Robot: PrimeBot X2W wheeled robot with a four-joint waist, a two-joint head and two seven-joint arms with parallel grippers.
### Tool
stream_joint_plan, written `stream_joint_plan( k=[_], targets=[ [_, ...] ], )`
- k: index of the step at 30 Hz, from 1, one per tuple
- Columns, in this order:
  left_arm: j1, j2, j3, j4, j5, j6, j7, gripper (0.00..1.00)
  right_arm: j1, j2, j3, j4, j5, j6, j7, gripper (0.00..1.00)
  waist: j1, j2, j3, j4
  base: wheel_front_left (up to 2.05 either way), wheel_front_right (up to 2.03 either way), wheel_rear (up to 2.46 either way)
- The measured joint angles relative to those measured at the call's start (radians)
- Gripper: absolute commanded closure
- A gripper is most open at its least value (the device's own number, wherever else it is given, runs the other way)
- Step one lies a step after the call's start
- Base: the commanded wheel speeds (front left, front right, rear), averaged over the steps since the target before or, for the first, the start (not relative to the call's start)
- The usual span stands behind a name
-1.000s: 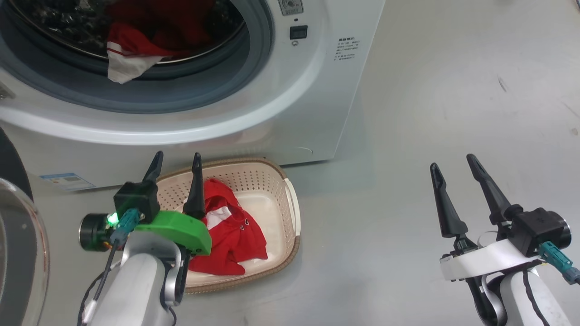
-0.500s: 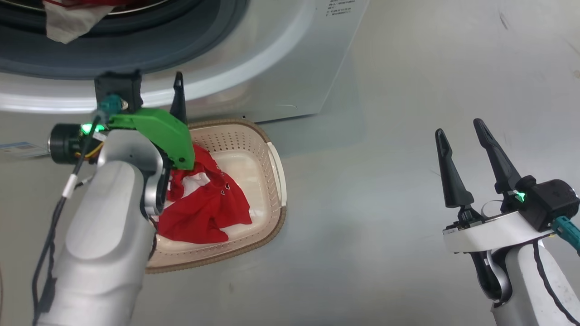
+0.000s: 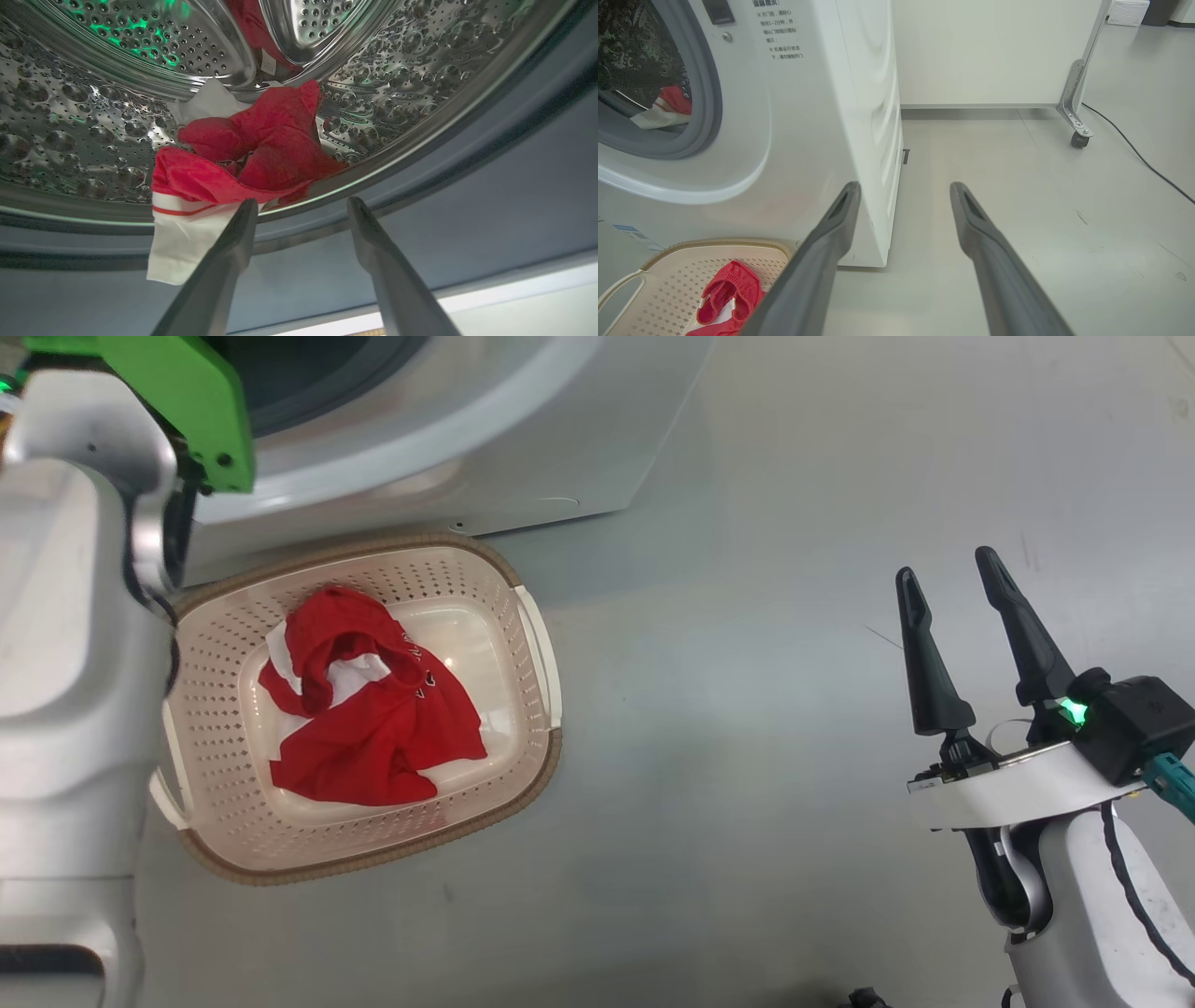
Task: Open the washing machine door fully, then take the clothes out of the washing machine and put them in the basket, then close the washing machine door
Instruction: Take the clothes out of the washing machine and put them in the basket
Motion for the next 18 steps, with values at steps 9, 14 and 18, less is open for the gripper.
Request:
stream_joint_plan(
  k=[9, 14, 18],
  targets=[
    [-0.132, 0.103, 0.039, 0.004, 0.01, 0.0, 0.136, 0.0, -0.044, 0.001, 0.066, 0.008, 0.024, 0.0, 0.0, 0.0, 0.0, 0.0, 0.065, -0.042, 0.0, 0.0, 0.0],
    [-0.185, 0.14, 0.041, -0.002, 0.028, -0.001, 0.175, 0.0, -0.062, 0.0, 0.082, 0.011, 0.047, 0.0, 0.0, 0.0, 0.0, 0.0, 0.099, -0.068, 0.0, 0.0, 0.0],
    [-0.204, 0.154, 0.044, -0.004, 0.029, -0.001, 0.202, 0.0, -0.074, -0.001, 0.093, 0.012, 0.062, 0.0, 0.0, 0.0, 0.0001, 0.0, 0.127, -0.089, 0.0, 0.0, 0.0]
  ],
)
